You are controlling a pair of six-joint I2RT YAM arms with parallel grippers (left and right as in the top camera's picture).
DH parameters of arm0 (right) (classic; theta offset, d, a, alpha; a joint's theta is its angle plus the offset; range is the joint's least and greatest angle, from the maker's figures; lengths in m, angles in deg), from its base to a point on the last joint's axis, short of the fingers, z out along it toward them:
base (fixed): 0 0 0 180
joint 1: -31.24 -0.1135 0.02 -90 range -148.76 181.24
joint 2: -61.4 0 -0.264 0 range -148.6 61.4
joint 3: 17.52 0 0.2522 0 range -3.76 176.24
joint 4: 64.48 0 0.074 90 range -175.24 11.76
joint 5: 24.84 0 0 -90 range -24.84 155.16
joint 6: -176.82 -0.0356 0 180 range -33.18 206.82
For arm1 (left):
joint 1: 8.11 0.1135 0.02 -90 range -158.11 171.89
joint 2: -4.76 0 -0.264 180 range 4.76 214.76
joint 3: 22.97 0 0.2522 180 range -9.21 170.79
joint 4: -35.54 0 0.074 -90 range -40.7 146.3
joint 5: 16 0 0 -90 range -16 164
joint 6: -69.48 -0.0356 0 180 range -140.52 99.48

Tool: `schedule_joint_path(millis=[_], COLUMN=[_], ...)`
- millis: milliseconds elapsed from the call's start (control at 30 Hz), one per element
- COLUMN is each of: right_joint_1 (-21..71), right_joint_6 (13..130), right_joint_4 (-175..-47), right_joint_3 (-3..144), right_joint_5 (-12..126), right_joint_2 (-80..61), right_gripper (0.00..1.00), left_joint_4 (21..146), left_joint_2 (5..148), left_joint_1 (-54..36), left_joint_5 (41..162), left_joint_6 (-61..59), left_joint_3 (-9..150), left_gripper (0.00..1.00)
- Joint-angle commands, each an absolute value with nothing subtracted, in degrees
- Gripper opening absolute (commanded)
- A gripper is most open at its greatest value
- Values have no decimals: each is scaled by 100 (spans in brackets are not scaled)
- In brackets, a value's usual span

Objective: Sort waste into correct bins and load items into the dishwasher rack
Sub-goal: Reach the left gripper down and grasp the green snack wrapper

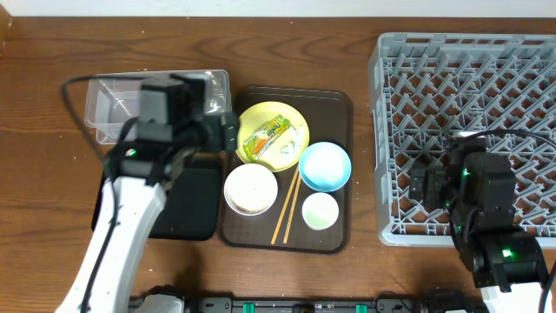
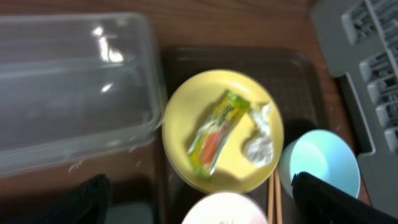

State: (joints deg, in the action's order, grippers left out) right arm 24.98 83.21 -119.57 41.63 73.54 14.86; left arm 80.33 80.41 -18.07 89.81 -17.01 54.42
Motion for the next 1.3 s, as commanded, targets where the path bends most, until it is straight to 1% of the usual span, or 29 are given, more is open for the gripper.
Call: schedule_joint_path(millis=[0, 233, 467, 633, 900, 1267], right_joint_1=[2581, 2581, 2581, 2581, 2581, 2581], right_joint_6=[8371, 8369, 8369, 8369, 8369, 8369], right_joint_4=[-11967, -11987, -11985, -11987, -11991, -12005], right_joint_3=[4301, 4301, 4301, 4301, 4301, 4301], right_joint_5=[7326, 7326, 7326, 7326, 7326, 7326], right_joint_2=[1495, 1495, 1488, 1488, 1488, 1490], right_gripper=[99, 99, 99, 99, 99, 99], left_joint_4=[7746, 7211, 7075, 7040, 6671, 6656], left_joint_2=[8428, 9329, 10076, 10489, 10909, 11276], left_joint_1=[-2104, -2526, -2716, -2803, -2808, -2808], left_joint_5=[8983, 8981, 8810, 8509, 8489, 8487], left_joint_6=[-1815, -1826, -2951, -3299, -3294, -3294], left_joint_3=[5547, 5547, 5547, 5547, 5543, 5541], left_gripper=[95, 95, 90, 91, 90, 88])
